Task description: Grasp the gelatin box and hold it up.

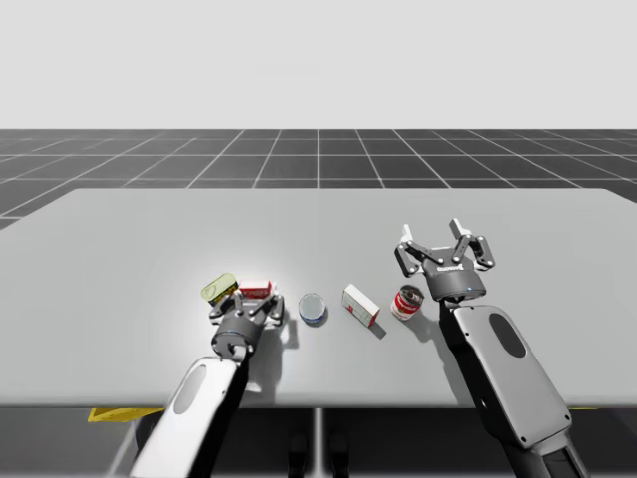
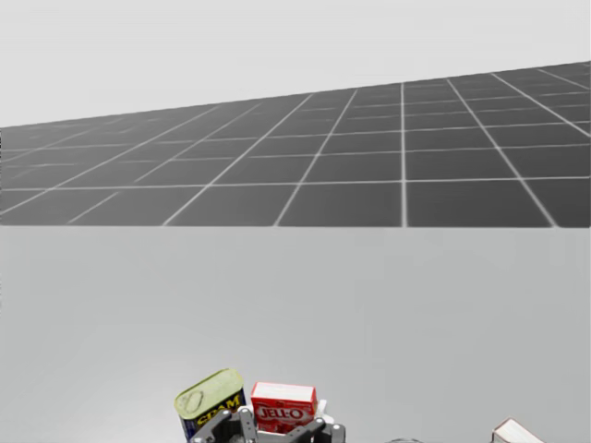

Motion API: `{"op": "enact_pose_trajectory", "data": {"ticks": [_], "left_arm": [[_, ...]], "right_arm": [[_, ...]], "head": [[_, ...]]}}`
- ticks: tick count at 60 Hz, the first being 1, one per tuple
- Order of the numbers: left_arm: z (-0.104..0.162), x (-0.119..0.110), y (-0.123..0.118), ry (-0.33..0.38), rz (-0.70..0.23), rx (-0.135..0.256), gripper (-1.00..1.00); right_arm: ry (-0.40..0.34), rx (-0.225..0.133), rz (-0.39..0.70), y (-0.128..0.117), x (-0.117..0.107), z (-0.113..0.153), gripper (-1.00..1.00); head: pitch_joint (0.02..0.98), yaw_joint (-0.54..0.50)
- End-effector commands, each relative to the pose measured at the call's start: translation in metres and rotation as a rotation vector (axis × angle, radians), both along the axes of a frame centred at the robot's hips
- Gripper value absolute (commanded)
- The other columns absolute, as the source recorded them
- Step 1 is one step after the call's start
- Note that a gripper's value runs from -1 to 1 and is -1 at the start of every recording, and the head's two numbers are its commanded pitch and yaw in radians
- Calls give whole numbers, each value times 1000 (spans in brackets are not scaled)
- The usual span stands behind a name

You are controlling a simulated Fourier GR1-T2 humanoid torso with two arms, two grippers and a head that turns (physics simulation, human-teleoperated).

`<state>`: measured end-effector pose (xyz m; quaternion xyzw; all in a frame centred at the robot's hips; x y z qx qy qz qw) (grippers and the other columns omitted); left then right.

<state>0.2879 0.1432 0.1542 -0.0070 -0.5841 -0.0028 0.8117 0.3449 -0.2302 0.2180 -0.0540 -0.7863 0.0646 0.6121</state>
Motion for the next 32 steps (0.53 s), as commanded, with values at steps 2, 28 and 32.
{"op": "enact_pose_trajectory", "data": {"ticks": [2,28,32], "left_arm": [[44,-1,-13,-84,-139,-5,1000],[146,13,-7,-333,-125,5,1000],[165,14,-8,-386,-119,5,1000]], "right_arm": [[8,7,5,0,1,-1,-1000],[13,7,0,-3,2,0,-1000],[20,3,-2,-3,2,0,-1000]], "head": [[434,250],[419,245],[417,245]]}}
